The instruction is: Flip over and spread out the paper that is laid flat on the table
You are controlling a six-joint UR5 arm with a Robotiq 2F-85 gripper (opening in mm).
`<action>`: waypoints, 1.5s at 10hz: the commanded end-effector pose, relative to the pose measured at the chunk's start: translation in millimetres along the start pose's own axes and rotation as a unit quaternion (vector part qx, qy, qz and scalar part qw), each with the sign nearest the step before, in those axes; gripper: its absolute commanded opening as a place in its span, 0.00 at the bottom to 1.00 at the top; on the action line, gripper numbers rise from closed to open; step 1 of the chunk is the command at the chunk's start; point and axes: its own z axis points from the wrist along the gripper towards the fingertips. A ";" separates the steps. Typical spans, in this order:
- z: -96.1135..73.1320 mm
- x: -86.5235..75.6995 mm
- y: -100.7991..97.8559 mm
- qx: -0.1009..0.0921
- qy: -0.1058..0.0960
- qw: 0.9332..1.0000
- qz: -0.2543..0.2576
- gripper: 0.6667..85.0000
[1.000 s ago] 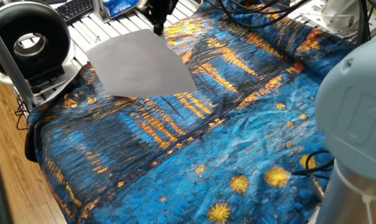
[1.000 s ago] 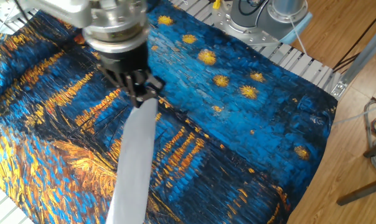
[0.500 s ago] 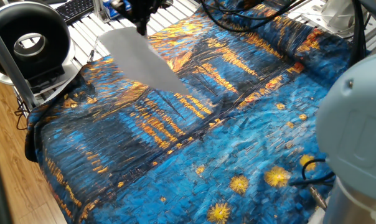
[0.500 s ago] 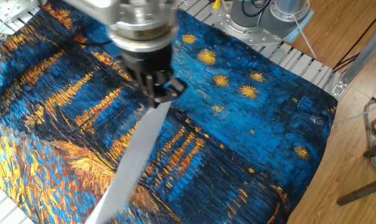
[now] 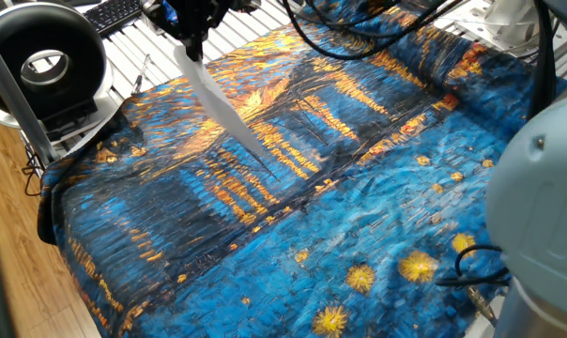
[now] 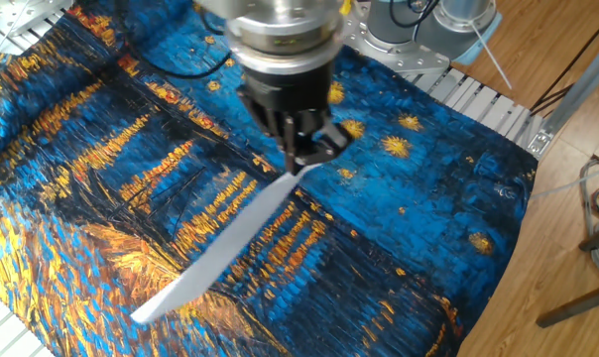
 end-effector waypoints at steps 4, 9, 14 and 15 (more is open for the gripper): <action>-3.0 12.7 46.9 -0.071 0.006 0.993 0.098 0.00; -7.8 -1.5 100.4 -0.175 0.022 0.965 0.194 0.00; 45.5 -10.5 -12.5 -0.118 0.019 0.993 -0.024 0.00; 54.0 -11.3 -37.4 -0.113 0.018 0.991 -0.063 0.00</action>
